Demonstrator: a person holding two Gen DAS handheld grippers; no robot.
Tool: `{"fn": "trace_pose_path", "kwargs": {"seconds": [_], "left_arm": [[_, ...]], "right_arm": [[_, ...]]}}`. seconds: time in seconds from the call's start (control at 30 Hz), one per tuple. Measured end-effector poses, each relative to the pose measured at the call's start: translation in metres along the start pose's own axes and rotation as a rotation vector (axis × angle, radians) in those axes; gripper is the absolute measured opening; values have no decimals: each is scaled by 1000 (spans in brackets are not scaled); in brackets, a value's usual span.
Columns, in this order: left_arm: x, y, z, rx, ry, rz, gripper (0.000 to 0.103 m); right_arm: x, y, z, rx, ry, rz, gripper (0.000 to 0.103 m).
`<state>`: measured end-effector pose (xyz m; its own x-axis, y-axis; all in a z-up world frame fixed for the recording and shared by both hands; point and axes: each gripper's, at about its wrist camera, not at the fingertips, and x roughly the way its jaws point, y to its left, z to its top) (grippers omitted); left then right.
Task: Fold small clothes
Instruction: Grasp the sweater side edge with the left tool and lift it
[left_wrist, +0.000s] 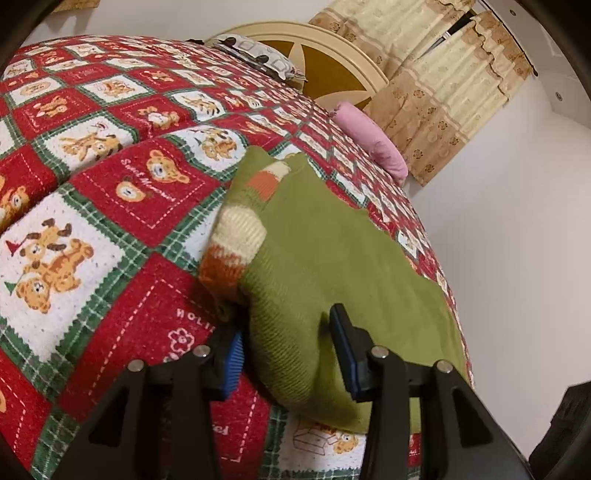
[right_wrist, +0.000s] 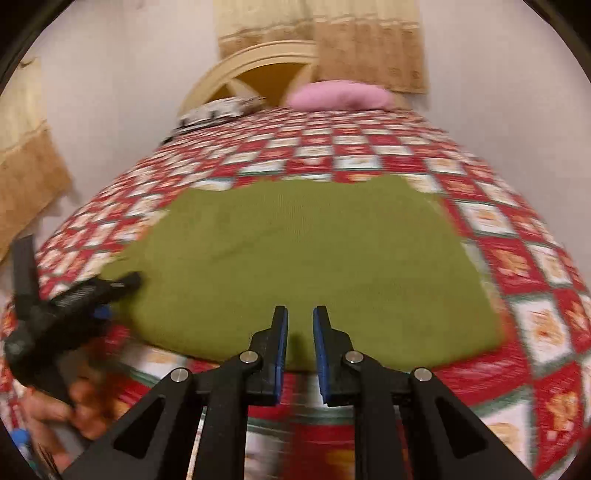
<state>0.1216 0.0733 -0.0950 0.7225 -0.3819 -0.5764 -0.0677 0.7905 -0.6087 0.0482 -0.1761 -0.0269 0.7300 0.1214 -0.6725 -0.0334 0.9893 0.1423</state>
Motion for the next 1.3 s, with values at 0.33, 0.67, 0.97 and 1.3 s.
{"fn": "trace_pose_path", "kwargs": {"seconds": [0.33, 0.67, 0.97, 1.3], "left_arm": [[2, -7, 3, 30, -1, 18, 58], [-7, -58, 12, 281, -84, 75, 14], [0, -127, -20, 588, -55, -92, 9], [28, -114, -30, 544, 72, -120, 8]], "right_arm": [[52, -1, -21, 98, 105, 160, 13], [49, -1, -22, 114, 92, 176, 13], [46, -15, -24, 191, 76, 239, 13], [47, -25, -27, 266, 86, 315, 15]]}}
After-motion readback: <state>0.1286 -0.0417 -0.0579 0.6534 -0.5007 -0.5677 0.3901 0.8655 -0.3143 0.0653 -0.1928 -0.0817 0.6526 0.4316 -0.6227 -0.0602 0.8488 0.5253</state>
